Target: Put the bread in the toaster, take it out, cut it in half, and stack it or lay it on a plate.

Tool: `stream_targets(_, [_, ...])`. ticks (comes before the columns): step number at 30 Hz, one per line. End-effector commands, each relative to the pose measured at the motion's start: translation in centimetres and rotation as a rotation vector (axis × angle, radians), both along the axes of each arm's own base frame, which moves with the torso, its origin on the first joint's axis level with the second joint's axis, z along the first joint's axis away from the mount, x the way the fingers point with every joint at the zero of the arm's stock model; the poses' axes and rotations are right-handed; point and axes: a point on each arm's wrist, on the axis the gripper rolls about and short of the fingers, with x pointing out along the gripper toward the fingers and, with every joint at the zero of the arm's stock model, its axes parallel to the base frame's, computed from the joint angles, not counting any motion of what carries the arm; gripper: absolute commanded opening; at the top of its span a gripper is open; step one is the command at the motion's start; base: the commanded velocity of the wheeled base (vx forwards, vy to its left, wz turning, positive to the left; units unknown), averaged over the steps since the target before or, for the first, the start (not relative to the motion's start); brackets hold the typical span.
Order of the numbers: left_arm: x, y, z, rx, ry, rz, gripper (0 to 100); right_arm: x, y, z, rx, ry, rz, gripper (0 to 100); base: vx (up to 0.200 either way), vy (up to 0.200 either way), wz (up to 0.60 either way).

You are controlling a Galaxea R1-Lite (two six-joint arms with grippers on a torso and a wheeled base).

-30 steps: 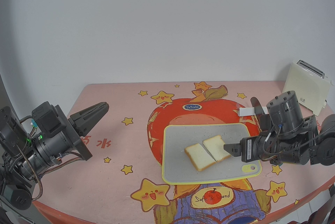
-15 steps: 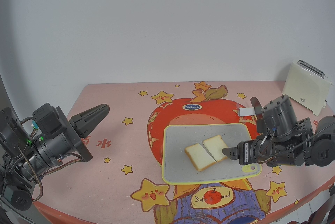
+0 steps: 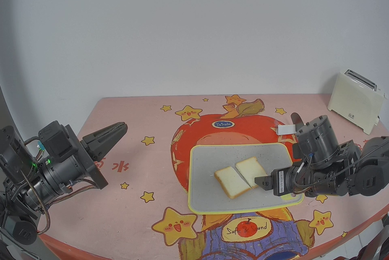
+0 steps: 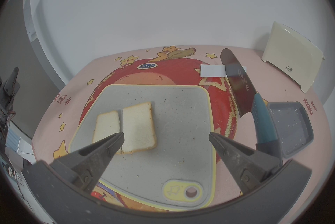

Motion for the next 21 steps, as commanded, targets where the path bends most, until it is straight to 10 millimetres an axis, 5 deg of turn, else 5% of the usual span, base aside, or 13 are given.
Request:
stream_targets(1, [-0.03,-0.14,-0.12,0.002,0.005,-0.007,0,0.02,0.07,-0.03,0.0,0.001,0.002,0,0.0,0.0,0.0])
stream_targets(21, [0.02,-0.15,-0.18,0.003,0.008,-0.001,0,-0.57,0.14,0.56,0.007,-0.019,0.016,0,0.0,0.0,0.0])
